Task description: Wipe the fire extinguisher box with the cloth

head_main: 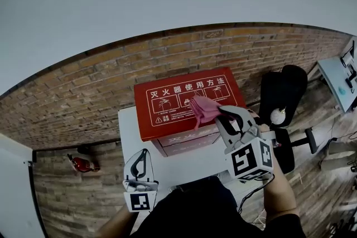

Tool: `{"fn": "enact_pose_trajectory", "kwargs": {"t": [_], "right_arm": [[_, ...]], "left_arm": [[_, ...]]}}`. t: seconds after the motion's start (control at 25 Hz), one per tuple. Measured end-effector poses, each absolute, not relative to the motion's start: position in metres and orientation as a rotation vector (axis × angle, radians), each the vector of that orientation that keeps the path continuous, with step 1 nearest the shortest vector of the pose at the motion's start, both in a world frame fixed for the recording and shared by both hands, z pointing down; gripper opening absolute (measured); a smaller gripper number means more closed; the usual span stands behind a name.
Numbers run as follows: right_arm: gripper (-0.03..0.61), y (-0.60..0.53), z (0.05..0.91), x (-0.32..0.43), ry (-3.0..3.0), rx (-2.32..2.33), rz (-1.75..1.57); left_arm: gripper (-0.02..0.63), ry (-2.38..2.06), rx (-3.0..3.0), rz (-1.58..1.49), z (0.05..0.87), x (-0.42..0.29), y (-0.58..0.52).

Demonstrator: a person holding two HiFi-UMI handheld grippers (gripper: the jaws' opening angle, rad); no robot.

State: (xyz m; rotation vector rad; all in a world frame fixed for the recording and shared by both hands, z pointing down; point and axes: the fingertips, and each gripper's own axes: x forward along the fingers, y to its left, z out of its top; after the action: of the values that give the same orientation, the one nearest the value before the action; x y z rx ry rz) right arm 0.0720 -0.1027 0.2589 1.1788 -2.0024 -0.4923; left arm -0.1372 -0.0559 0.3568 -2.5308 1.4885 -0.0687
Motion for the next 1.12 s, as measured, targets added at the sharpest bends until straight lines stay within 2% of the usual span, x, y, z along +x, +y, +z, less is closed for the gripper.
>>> {"fn": "enact_pose_trajectory", "kwargs": {"t": [0.32, 0.52, 0.88, 1.12], "right_arm": [[0.052, -0.112, 0.243, 0.168, -2.485, 1.222, -0.063], [0.051, -0.127, 0.245, 0.224, -2.700, 1.187, 0.172], [0.051, -0.158, 0.281, 0.283, -2.847, 1.098, 0.453], [0.051, -0.183, 0.325, 0.293, -2.918, 0.954, 0.798]], "left_arm": [[0.015, 1.304, -2.236, -0.087, 0.263, -0.061, -0.051], [0.015, 1.242, -2.154, -0.242, 0.233, -0.013, -0.080], [0.015, 1.119, -2.185, -0.735, 0.270, 0.050, -0.134], [0.015, 1.095, -2.082, -0.907, 0.280, 0.068, -0.152]]}}
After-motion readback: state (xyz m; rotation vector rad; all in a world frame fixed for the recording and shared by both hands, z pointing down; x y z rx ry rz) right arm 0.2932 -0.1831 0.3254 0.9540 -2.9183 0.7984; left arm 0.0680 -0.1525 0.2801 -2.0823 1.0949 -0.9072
